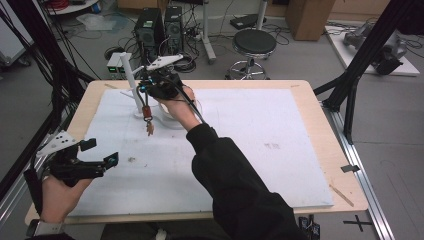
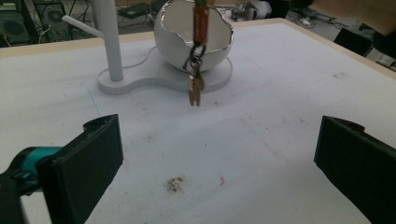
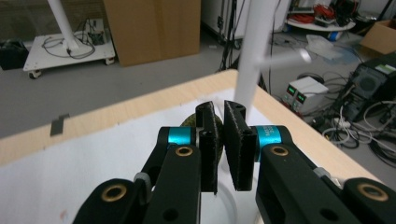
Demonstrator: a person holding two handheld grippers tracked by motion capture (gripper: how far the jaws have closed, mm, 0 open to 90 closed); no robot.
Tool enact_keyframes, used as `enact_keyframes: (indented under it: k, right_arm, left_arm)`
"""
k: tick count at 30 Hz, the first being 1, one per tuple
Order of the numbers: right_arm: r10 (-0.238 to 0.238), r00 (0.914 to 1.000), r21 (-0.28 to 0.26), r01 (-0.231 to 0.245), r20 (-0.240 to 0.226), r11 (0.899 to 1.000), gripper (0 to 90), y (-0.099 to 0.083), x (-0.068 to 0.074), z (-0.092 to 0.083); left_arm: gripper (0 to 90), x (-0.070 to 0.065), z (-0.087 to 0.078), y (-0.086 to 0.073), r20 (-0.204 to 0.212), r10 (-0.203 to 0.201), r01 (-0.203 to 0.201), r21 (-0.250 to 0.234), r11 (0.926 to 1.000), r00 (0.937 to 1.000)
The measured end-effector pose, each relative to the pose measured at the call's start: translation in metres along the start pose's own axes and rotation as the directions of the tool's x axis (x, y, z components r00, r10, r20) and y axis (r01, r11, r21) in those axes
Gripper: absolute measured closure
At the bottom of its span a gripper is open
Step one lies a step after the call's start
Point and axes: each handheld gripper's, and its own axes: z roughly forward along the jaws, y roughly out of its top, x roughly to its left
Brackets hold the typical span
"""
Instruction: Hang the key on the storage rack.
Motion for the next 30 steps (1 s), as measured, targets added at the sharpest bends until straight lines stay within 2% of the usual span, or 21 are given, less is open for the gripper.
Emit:
enact_keyframes:
  k: [2,5,11,17,22,25,30]
  right_arm:
    - [0.022,0.9997,-0.01,-0.022,-0.012,1.0,85.0,0.007,0.0,0.006]
    - [0.021,0.9998,-0.016,-0.021,-0.005,1.0,85.0,0.012,0.001,0.012]
    - [0.013,0.9999,0.018,-0.013,-0.001,1.0,85.0,0.02,0.005,0.037]
    - [0.0,1.0,0.053,-0.001,0.01,0.999,85.0,0.019,0.004,0.052]
    - [0.022,0.9989,0.081,-0.026,0.041,0.996,84.9,0.013,-0.003,0.066]
    - [0.026,0.9985,0.114,-0.032,0.048,0.993,84.8,0.008,-0.006,0.073]
    - [0.039,0.9975,0.117,-0.046,0.058,0.992,84.7,0.006,-0.008,0.074]
  left_arm:
    - [1.7,0.0,-0.003,-0.001,-0.008,0.001,-0.001,0.0,1.0,1.0]
    - [1.7,-0.002,-0.005,-0.004,-0.01,-0.002,0.002,-0.003,1.0,1.0]
    - [1.7,-0.003,-0.009,-0.005,-0.026,0.008,-0.008,0.006,1.0,0.9996]
    - [1.7,0.0,-0.015,-0.008,-0.047,0.003,-0.002,0.015,0.9999,0.9989]
    - [1.7,0.005,-0.027,-0.012,-0.071,-0.016,0.016,0.003,0.9999,0.9974]
    - [1.7,0.006,-0.029,-0.013,-0.074,-0.02,0.02,0.0,0.9998,0.9971]
    - [1.7,0.006,-0.032,-0.013,-0.078,-0.026,0.025,-0.012,0.9996,0.9966]
